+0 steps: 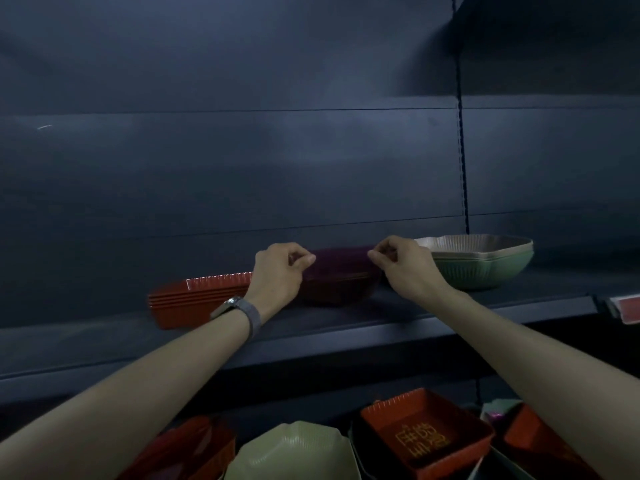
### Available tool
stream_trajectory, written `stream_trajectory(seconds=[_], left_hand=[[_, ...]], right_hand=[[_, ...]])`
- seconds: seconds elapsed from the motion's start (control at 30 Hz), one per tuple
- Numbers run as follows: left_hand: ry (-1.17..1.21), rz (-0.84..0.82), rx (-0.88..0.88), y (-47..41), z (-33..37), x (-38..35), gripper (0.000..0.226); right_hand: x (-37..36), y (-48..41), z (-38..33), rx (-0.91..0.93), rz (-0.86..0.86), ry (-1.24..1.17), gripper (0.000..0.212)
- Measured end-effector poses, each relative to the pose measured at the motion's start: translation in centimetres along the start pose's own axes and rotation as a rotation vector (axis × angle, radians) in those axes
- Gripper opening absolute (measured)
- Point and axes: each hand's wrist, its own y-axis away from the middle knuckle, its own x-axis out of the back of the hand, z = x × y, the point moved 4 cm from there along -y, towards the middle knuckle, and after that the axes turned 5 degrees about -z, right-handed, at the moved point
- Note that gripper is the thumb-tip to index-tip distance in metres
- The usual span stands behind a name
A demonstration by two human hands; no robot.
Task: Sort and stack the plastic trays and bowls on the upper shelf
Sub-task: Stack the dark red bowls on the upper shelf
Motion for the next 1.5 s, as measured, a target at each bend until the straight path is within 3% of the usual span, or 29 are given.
stream_trajectory(seconds=[0.4,0.8,1.03,1.13,1.3,1.5], left_hand=[[-0.148,-0.068,-0.041,1.8,-1.5,-0.3,0.015],[-0.135,-0.101,0.005,2.1,-1.4,-0.3,0.013],[-0.056,-0.098,0.044,2.4,-1.6,-0.1,0.016],[-0.016,-0.054,0.034,3.0,-0.9,0.3,0.010],[0.127,0.041,-0.035,5.9,1.2,0.6,0.009],[0.392,-0.087,-0.037,11.5,4.7,-2.4,0.012]], right_hand=[[-2.0,0.5,1.7,0.021,-0.080,0.113,0.015],[-2.1,1.3,1.6,0.014,-0.110,0.114,0.009],[-2.0,2.6,1.1,-0.017,-0.131,0.148,0.025],[-1.3,4.0,0.8,0.004,-0.068,0.116,0.028],[0.3,7.7,-0.1,0.128,0.075,0.000,0.009],[2.1,13.4,-0.1,0.246,0.171,-0.064,0.006]])
